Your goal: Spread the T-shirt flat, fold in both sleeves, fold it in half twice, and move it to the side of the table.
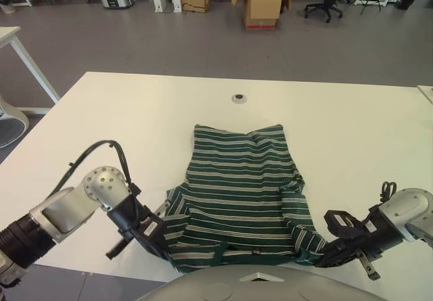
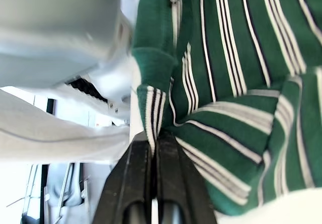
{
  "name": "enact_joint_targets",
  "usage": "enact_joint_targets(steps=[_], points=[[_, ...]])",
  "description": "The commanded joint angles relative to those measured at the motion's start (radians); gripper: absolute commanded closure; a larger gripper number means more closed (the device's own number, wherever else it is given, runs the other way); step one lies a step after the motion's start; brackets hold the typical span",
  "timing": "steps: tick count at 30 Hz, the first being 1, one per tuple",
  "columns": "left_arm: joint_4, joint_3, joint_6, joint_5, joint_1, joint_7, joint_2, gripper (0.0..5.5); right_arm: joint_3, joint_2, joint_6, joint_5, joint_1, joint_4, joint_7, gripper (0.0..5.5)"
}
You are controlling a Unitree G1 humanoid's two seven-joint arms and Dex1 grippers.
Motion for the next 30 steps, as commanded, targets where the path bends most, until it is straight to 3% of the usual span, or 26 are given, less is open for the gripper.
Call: enact_joint_targets(steps=[1,5,9,12,14,16,19,25,28,30], points=[[-0.041,0.057,0.046,-0.008,0.030,0.004,-0.001,5.49,-0.005,-0.025,0.012,-0.015,0.001,-0.013,-0.008,5.50],[-0.075,0.094,0.105,-0.037,0.057,0.005,-0.011,4.86,-0.008,-0.056,0.031,-0.001,-0.001,-0.009,0.021,4.85],[-0.048,0.249,0.462,-0.394,-0.106,-0.074,0.061,4.41,-0.127,-0.039,0.198,0.214,-0.293,0.132,0.097,4.82],[0.163,0.313,0.559,-0.419,-0.345,0.023,-0.133,4.41,-0.092,0.130,0.211,0.170,-0.543,0.302,-0.047,4.82],[0.324,0.272,0.408,-0.240,-0.389,0.142,-0.287,4.41,-0.045,0.263,0.151,0.085,-0.579,0.349,-0.188,4.82],[0.405,0.190,0.243,-0.063,-0.349,0.162,-0.333,4.41,0.004,0.322,0.104,0.029,-0.539,0.337,-0.244,4.82],[0.382,0.114,0.140,0.034,-0.187,0.082,-0.296,4.41,0.045,0.299,0.063,-0.007,-0.425,0.298,-0.211,4.82],[0.367,0.131,0.009,0.146,-0.018,0.119,-0.266,4.41,0.006,0.176,0.005,-0.040,-0.299,0.333,-0.095,4.82],[0.389,0.144,-0.045,0.182,0.011,0.151,-0.276,4.41,0.097,0.154,-0.067,-0.180,-0.224,0.387,-0.128,4.82],[0.390,0.156,-0.055,0.170,0.010,0.157,-0.289,4.41,0.144,0.216,-0.085,-0.251,-0.202,0.462,-0.193,4.82]])
